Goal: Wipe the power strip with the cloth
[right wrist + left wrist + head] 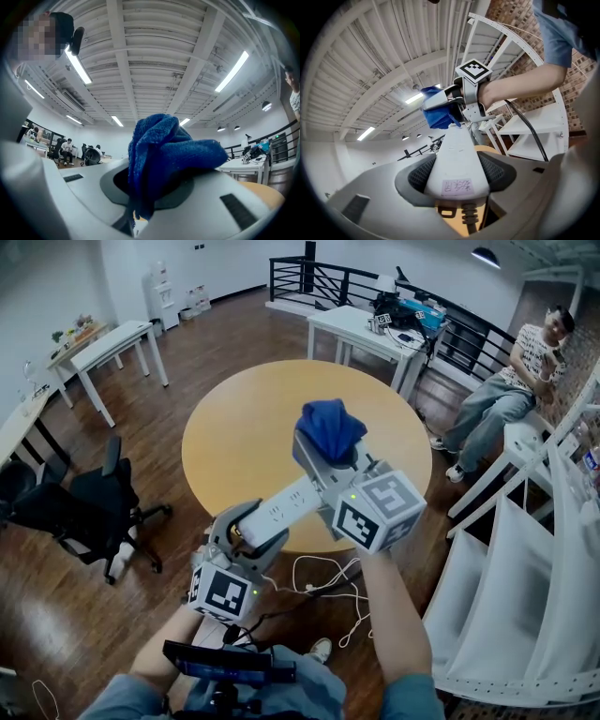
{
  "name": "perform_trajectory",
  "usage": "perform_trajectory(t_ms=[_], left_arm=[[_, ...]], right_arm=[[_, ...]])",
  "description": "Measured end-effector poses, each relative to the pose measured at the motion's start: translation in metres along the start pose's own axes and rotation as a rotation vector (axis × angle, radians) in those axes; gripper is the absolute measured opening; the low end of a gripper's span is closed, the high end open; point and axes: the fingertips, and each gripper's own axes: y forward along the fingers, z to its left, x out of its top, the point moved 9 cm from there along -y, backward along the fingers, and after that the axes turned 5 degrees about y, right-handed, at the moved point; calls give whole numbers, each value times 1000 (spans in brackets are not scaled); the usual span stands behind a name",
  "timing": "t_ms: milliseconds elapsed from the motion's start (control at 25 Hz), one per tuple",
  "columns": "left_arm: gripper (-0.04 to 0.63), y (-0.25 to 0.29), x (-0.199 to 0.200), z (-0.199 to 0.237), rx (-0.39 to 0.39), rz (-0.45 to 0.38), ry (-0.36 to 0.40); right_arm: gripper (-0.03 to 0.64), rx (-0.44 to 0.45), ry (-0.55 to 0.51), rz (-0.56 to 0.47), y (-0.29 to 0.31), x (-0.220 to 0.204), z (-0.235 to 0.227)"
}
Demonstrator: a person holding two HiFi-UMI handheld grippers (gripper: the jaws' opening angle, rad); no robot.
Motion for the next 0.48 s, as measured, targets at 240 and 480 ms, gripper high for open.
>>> perform_trajectory(t_ms=[240, 480], left_arm=[[282, 0, 1, -1, -1, 4, 1], [282, -2, 1, -1, -3, -1, 5]], right_arm=[[61, -27, 9, -15, -7, 5, -10], [61, -62, 17, -32, -12, 9, -21]])
